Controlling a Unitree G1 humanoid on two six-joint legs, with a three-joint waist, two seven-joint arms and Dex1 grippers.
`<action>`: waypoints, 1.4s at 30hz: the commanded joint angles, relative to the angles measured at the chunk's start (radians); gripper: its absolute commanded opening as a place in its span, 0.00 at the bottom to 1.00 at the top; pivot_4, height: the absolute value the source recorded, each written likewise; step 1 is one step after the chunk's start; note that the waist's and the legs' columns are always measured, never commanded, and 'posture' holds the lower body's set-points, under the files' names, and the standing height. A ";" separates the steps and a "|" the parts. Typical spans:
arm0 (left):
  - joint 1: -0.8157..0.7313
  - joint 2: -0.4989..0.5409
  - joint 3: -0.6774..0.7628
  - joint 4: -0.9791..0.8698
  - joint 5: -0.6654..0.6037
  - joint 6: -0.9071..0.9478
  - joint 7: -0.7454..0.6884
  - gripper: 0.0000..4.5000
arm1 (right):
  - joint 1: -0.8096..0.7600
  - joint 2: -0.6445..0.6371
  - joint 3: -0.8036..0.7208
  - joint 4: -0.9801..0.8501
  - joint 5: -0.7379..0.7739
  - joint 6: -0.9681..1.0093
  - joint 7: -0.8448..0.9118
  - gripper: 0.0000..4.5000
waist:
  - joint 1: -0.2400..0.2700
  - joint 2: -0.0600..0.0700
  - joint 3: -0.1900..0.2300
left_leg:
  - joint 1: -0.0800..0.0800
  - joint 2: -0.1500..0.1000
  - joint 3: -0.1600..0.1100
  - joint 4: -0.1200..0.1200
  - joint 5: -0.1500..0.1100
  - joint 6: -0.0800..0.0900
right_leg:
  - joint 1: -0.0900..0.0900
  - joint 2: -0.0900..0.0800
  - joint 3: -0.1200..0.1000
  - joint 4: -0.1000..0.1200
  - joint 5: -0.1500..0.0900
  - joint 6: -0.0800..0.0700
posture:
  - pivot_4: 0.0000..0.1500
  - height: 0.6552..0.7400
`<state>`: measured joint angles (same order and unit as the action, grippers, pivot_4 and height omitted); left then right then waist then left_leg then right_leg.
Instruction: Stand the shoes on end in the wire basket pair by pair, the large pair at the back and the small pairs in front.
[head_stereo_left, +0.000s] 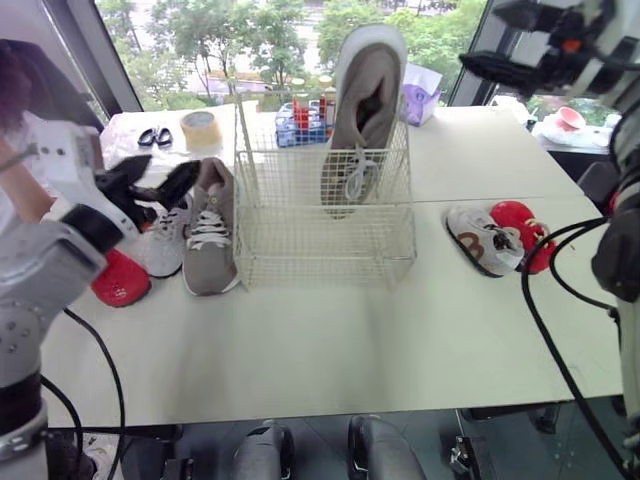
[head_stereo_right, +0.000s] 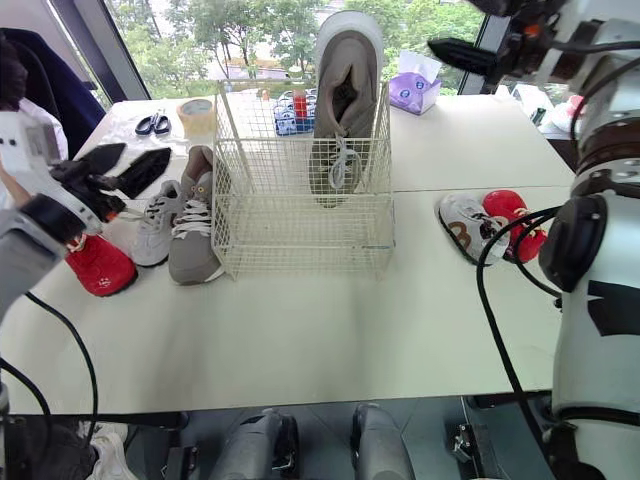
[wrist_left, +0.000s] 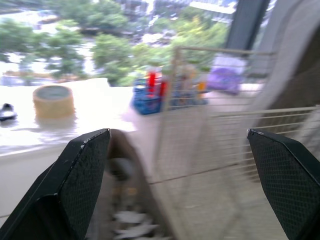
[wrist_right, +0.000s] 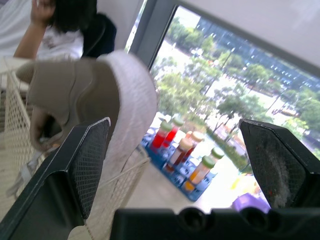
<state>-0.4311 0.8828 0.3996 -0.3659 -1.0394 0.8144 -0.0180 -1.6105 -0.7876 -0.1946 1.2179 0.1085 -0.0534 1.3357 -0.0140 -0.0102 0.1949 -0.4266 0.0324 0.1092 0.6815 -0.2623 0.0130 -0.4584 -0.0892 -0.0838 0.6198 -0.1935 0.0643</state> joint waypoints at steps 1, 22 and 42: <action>-0.088 0.087 -0.080 0.136 0.145 0.011 -0.089 1.00 | 0.077 -0.001 0.024 -0.395 0.121 0.253 0.117 0.99 | -0.002 0.000 0.000 | 0.000 0.000 0.001 0.000 0.000 0.000 | 0.000 0.000 0.000 0.000 0.000 0.000 | 1.00 1.00; -0.863 -0.192 -0.556 1.405 0.785 -0.206 -0.691 1.00 | 0.812 -0.001 0.155 -1.705 0.469 0.856 -0.232 0.99 | 0.027 -0.006 -0.002 | -0.001 -0.001 0.002 0.004 0.000 -0.001 | -0.001 0.000 -0.003 0.007 0.000 0.000 | 1.00 1.00; -0.973 -0.283 -0.375 1.608 0.924 -0.372 -0.657 0.06 | 0.843 -0.028 0.136 -1.726 0.511 0.846 -0.370 1.00 | 0.026 -0.008 -0.002 | 0.000 -0.001 -0.001 0.005 -0.004 0.007 | -0.001 -0.002 -0.003 0.009 0.000 0.000 | 1.00 1.00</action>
<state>-1.3325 0.5683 -0.0147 1.2857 -0.0962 0.4506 -0.6821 -0.7553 -0.8037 -0.0175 -0.4891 0.6052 0.8024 0.9737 0.0122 -0.0178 0.1930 -0.4273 0.0317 0.1078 0.6862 -0.2660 0.0200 -0.4598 -0.0908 -0.0867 0.6286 -0.1937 0.0646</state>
